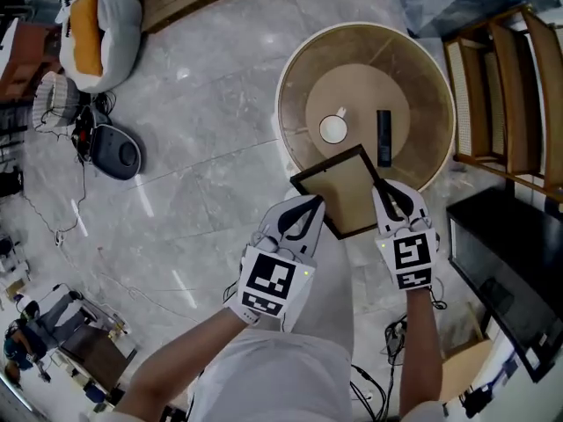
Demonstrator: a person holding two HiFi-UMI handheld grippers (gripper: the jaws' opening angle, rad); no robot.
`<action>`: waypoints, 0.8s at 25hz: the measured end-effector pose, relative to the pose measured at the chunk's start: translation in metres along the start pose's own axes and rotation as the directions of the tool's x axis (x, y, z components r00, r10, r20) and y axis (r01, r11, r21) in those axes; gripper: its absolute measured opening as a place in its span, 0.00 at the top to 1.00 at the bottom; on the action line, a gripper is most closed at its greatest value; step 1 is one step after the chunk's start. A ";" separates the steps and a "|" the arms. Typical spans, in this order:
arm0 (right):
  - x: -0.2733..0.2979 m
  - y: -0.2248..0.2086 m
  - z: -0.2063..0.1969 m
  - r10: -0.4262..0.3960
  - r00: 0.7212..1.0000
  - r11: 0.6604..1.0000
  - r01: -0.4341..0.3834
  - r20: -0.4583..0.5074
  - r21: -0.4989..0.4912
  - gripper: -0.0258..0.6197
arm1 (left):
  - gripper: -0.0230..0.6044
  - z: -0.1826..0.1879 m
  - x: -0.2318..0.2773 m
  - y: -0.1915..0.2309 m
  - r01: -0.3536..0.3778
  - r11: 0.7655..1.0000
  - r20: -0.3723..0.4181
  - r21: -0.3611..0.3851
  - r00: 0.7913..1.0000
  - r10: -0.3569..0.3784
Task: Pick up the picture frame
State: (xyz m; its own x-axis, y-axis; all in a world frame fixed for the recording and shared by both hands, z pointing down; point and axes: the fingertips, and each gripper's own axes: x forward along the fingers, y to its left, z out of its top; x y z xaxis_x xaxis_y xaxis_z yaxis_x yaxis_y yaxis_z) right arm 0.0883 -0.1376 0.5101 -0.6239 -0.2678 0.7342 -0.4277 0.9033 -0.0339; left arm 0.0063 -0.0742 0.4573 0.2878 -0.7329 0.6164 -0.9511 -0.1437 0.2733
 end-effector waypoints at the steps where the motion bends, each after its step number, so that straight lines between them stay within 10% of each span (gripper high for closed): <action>1: -0.014 -0.003 0.013 -0.033 0.999 0.999 0.032 0.028 0.029 0.90 | 0.96 0.010 -0.009 -0.004 0.002 1.000 0.012 0.002 1.000 -0.002; 20: -0.250 -0.010 0.163 -0.500 0.808 0.835 0.354 0.311 0.422 0.90 | 0.96 0.166 -0.160 -0.056 0.039 0.999 0.263 -0.031 0.964 -0.029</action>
State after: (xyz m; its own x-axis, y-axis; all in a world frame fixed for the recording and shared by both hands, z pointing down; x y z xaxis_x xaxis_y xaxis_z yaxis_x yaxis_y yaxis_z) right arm 0.1417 -0.1347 0.2164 -0.4939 -0.7726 0.3990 -0.8539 0.5176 -0.0547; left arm -0.0055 -0.0589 0.2207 0.2759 -0.8776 0.3919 -0.9353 -0.1513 0.3197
